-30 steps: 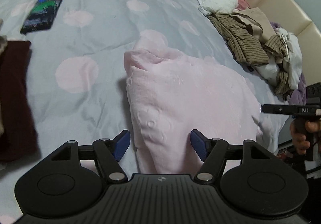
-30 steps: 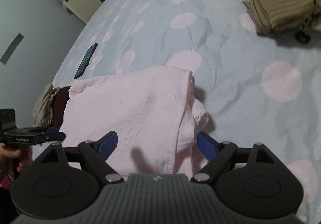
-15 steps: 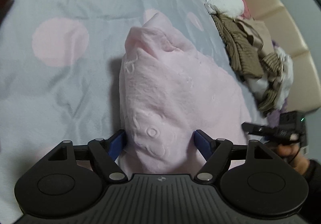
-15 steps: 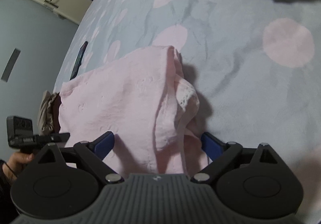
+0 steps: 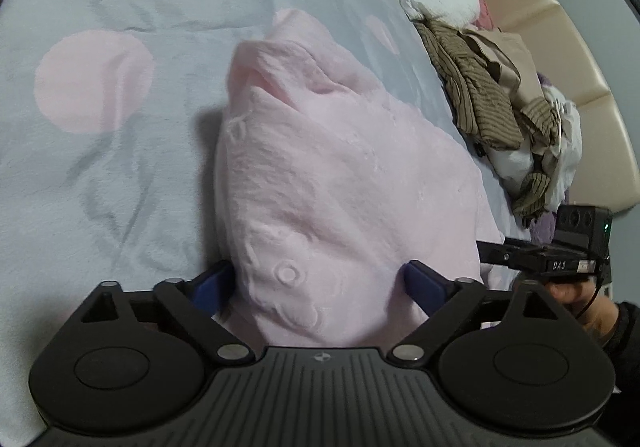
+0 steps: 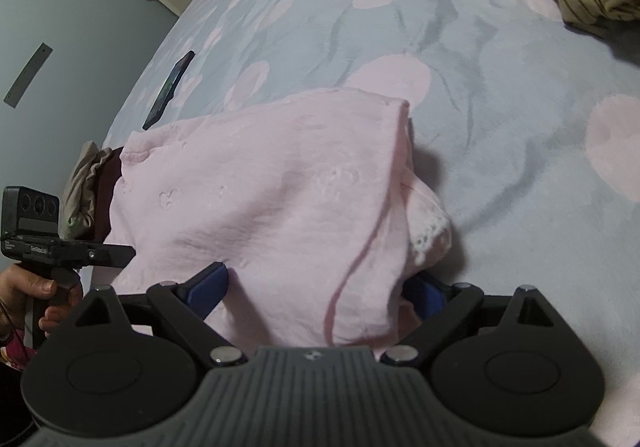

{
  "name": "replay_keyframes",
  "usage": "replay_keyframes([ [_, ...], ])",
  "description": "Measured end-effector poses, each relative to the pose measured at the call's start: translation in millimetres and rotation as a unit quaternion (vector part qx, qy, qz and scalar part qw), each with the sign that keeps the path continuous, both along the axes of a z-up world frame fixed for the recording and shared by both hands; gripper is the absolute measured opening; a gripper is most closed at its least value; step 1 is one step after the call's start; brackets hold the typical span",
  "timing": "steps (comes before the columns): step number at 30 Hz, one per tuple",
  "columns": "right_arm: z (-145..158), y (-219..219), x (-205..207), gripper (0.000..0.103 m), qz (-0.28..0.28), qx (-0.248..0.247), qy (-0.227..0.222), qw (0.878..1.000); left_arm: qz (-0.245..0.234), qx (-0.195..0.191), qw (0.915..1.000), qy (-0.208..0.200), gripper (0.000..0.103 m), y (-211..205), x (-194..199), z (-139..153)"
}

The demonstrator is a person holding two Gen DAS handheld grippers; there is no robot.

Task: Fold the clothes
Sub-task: 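Slide both grippers under the folded nightgown and grasp it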

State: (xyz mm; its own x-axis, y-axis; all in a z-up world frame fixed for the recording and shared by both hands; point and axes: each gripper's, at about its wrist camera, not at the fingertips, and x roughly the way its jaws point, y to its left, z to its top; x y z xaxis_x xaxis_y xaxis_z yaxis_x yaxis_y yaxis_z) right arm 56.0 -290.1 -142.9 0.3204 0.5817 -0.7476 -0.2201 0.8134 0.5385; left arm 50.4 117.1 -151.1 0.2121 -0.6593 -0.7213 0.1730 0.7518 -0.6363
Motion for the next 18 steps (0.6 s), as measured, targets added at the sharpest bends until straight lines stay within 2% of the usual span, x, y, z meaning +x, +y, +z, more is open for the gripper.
replay_keyframes([
  [4,-0.2,3.0,1.5,0.095,0.009,-0.004,-0.003,1.0,-0.016,0.018,0.9996,-0.012,0.103,-9.0,-3.9,2.3],
  [14,1.1,9.9,2.2,0.093,0.021,-0.003,-0.008,1.0,-0.013,0.055,0.9983,-0.01,0.103,-26.4,-3.1,4.6],
  [16,1.5,11.3,1.6,0.088,0.024,-0.001,-0.008,1.0,-0.011,0.057,0.9983,-0.01,0.103,-27.4,-3.3,4.5],
  [18,1.5,10.5,1.4,0.075,0.027,0.008,-0.003,1.0,-0.01,0.055,0.9984,-0.009,0.097,-27.4,-3.4,5.3],
])
